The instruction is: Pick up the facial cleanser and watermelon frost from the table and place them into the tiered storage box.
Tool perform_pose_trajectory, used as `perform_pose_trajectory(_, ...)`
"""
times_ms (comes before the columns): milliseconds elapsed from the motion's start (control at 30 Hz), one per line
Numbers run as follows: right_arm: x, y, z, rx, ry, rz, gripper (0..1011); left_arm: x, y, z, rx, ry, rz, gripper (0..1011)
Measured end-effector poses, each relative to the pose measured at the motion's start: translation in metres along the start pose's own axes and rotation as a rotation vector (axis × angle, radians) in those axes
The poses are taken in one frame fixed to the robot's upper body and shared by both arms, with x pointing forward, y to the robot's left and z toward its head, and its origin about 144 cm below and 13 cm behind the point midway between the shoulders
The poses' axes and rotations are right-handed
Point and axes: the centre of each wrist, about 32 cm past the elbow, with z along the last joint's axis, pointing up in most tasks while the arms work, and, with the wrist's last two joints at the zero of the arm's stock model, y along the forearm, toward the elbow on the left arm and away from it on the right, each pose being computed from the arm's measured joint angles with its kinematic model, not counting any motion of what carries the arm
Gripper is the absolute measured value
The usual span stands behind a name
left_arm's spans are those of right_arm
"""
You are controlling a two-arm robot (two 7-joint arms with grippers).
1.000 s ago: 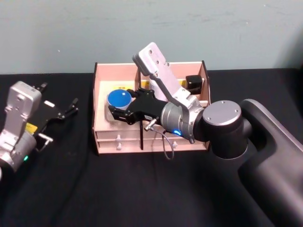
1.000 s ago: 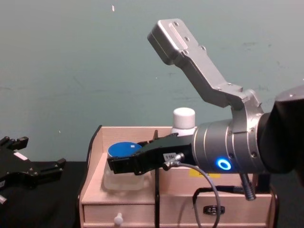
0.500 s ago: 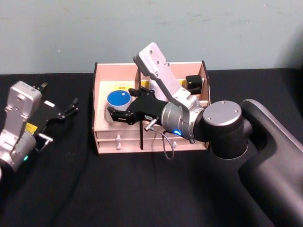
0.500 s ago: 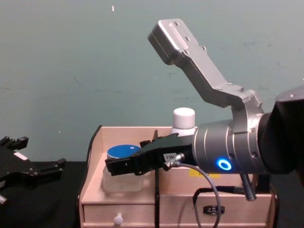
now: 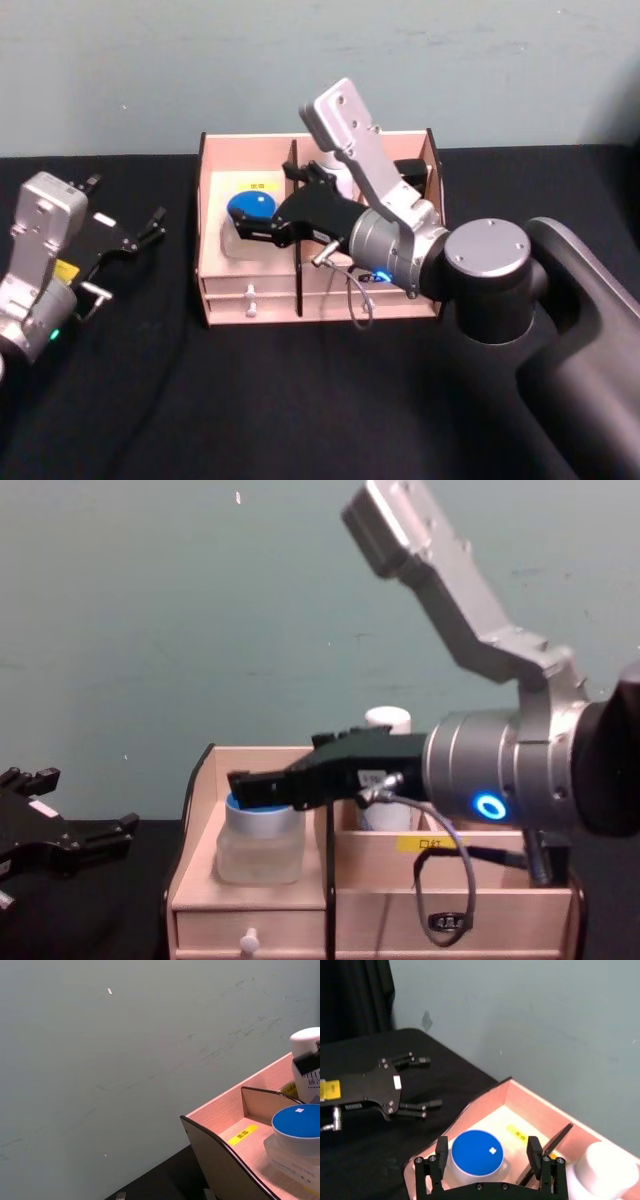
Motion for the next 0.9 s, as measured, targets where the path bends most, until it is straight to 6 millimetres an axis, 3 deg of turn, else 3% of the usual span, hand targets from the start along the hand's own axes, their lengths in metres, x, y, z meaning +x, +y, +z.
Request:
perform_pose_trajectory(300, -0.005, -0.025, 0.004, 0.115, -0.034, -0.041, 1002, 0.000, 0.000, 0.000, 0.000, 0.000, 0.000, 1001)
perform_pose_trajectory(633, -0.015, -0.072, -0.005, 0.275, -0.130, -0.251, 1003, 0.000, 0.000, 0.000, 0.000, 0.000, 0.000, 1001)
perform_pose_trajectory(900, -0.001, -0.093, -0.021, 0.296, -0.125, -0.451, 1002, 0.000, 0.000, 0.000, 0.000, 0.000, 0.000, 1001)
